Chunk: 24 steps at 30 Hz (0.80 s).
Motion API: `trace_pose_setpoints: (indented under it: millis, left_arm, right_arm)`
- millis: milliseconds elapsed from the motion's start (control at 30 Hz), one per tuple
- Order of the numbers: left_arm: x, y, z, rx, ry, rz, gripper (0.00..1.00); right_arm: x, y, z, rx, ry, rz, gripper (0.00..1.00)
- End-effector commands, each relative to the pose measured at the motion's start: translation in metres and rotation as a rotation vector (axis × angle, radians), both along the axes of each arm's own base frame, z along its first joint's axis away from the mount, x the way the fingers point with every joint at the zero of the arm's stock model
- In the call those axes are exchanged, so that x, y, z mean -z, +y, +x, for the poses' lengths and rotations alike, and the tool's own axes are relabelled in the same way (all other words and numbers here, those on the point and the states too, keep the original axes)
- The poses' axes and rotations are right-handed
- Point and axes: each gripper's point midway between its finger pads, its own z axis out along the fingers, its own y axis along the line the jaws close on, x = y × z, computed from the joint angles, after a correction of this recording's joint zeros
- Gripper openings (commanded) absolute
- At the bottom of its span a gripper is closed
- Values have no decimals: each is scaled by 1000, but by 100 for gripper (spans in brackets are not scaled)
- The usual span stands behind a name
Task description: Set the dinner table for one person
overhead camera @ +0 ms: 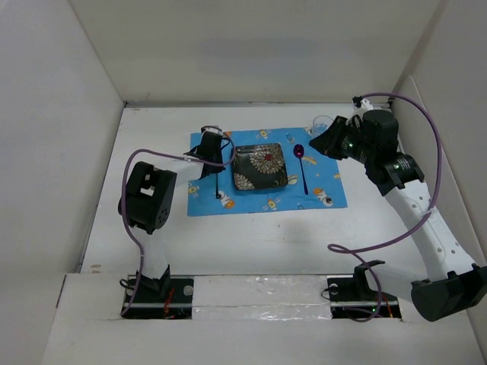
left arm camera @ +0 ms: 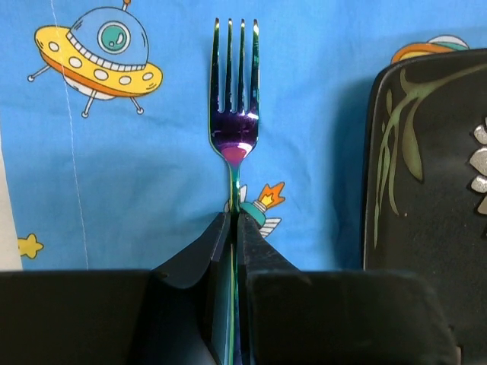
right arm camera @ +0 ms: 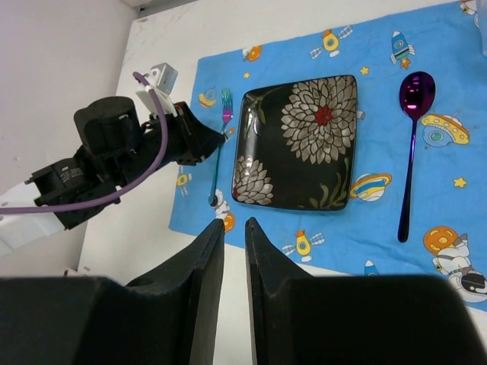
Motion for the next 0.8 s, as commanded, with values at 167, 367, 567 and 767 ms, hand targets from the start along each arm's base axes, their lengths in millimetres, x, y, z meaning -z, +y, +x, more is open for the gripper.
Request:
trace_pose_setpoints:
  millis: [167, 367, 567, 767]
  left_arm:
    - [-17, 7, 6, -28, -24, -7, 22]
    - [-76, 15, -4, -55, -98, -34, 48]
    - [-167, 29, -24, -97, -215, -78, 74]
    - [-222, 44, -65, -139, -300, -156, 99]
  right_arm:
    - [-15, -4, 2, 31, -44, -10, 24]
    - [-20, -20, 8, 84, -53, -27, 27]
    - [-20, -42, 14, 132, -38, -57, 54]
    - [-8, -44, 13, 128, 1, -73, 74]
